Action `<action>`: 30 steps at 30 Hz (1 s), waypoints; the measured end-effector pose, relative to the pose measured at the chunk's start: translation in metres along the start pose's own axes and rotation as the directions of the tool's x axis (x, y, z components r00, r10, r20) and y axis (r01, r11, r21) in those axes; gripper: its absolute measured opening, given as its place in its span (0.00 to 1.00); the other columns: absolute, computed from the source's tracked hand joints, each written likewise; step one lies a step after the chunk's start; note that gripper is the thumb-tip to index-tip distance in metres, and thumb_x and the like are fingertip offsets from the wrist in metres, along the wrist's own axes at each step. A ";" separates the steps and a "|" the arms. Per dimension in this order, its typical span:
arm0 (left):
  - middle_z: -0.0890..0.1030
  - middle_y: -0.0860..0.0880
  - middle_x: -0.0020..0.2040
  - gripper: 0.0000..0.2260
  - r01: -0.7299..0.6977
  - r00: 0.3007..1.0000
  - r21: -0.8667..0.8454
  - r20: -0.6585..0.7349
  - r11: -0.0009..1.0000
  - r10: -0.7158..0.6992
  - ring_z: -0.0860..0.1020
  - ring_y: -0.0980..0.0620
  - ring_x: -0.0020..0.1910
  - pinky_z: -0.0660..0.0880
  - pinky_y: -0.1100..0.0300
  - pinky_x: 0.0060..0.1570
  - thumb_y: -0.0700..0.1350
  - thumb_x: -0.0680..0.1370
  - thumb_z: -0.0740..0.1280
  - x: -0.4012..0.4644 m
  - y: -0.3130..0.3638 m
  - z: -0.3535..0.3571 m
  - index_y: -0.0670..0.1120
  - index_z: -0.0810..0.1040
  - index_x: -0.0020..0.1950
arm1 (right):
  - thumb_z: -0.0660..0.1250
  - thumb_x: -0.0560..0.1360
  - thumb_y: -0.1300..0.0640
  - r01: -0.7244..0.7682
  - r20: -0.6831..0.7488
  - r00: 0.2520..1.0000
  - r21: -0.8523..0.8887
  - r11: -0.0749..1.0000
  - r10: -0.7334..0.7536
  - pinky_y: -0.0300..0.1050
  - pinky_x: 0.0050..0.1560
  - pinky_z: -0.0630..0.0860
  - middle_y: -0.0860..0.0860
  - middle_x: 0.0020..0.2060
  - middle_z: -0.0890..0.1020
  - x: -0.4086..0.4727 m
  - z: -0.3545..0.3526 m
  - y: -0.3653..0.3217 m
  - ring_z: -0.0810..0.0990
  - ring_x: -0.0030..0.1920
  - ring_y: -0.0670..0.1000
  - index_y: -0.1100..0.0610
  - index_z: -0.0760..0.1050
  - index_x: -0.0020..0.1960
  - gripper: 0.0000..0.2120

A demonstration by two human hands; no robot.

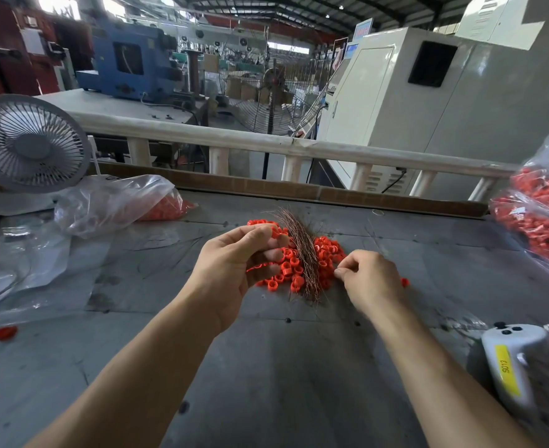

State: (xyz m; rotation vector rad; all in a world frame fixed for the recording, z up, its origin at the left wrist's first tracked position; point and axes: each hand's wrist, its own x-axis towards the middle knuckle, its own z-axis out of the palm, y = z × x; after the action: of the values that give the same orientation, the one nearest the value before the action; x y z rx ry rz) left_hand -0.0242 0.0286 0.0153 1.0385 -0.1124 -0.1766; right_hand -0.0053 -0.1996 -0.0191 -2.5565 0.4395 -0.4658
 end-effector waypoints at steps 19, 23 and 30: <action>0.86 0.39 0.49 0.12 0.001 1.000 0.016 0.007 1.000 -0.001 0.80 0.51 0.39 0.81 0.58 0.41 0.46 0.75 0.72 -0.001 -0.001 0.002 0.39 0.82 0.53 | 0.74 0.77 0.55 0.135 -0.050 0.991 0.402 0.906 -0.126 0.33 0.34 0.72 0.43 0.29 0.82 -0.014 -0.016 -0.017 0.77 0.30 0.39 0.49 0.83 0.39 0.07; 0.85 0.40 0.48 0.10 -0.002 1.000 0.017 0.028 1.000 0.002 0.80 0.51 0.38 0.81 0.58 0.41 0.44 0.77 0.71 0.000 -0.004 0.003 0.38 0.82 0.53 | 0.73 0.78 0.59 0.198 -0.025 0.963 0.742 0.640 -0.268 0.42 0.35 0.80 0.51 0.34 0.85 -0.034 -0.022 -0.039 0.84 0.35 0.47 0.51 0.84 0.45 0.05; 0.83 0.41 0.43 0.11 -0.004 0.999 -0.028 0.035 1.000 0.005 0.81 0.50 0.38 0.83 0.58 0.42 0.44 0.73 0.73 0.000 -0.007 0.001 0.38 0.84 0.51 | 0.74 0.78 0.61 0.275 -0.048 0.929 0.751 0.601 -0.367 0.44 0.49 0.82 0.49 0.42 0.87 -0.046 -0.015 -0.051 0.86 0.44 0.49 0.51 0.83 0.48 0.06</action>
State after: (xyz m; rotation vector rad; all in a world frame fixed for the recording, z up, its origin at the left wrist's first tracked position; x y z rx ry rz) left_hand -0.0249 0.0245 0.0102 1.0075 -0.1439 -0.1916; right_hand -0.0410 -0.1466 0.0090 -1.8063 -0.2532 -0.4932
